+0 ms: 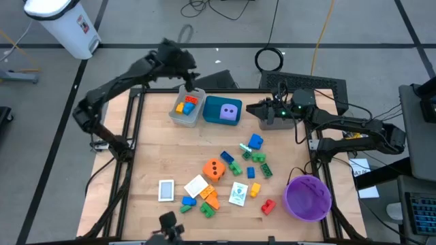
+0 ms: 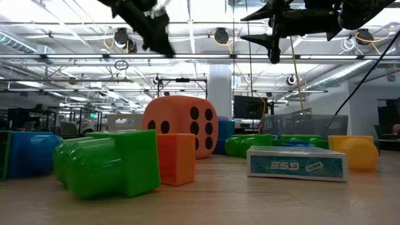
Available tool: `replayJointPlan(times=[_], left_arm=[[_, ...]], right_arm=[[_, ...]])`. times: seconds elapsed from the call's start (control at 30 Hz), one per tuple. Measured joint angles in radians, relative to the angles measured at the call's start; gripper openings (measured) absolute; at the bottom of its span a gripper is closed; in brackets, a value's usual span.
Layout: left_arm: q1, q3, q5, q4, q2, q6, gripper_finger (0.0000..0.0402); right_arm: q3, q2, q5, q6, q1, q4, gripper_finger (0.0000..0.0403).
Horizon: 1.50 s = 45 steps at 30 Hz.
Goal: Pick & Place Toys
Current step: Put the light blue game piece into the gray bin
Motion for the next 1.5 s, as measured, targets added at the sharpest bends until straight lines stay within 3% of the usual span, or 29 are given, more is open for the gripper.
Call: replayJointPlan(times=[0.17,0.37,0.63,0.87,1.07,1.27,1.5], left_arm=[[0.01,0.005,0.244,0.06,-0.12,-0.177,0.0179],[-0.009,0.003,0.361,-0.029,-0.241,-0.219,0.0179],[-0.145,-0.141,0.363,-0.122,-0.354,-0.305,0.0179],[-0.336,-0.316,0.28,0.077,-0.373,-0.41,0.0179],[-0.427,-0.404,0.199,0.261,-0.358,-0.465,0.0179],[-0.451,-0.411,0.17,0.291,-0.34,-0.48,0.0179],[-0.457,-0.411,0.169,0.29,-0.339,-0.485,0.0179]], right_arm=[[0.0,0.0,-0.002,0.06,0.0,0.0,0.0188],[0.0,0.0,-0.002,0.088,0.033,-0.001,0.0189],[0.0,0.028,0.039,0.014,0.21,-0.044,0.0177],[0.0,0.114,0.29,-0.098,0.356,-0.289,0.0156],[0.0,0.221,0.305,-0.108,0.384,-0.42,0.0138],[0.0,0.312,0.256,-0.144,0.387,-0.356,0.0132],[0.0,0.319,0.256,-0.147,0.377,-0.183,0.0136]])
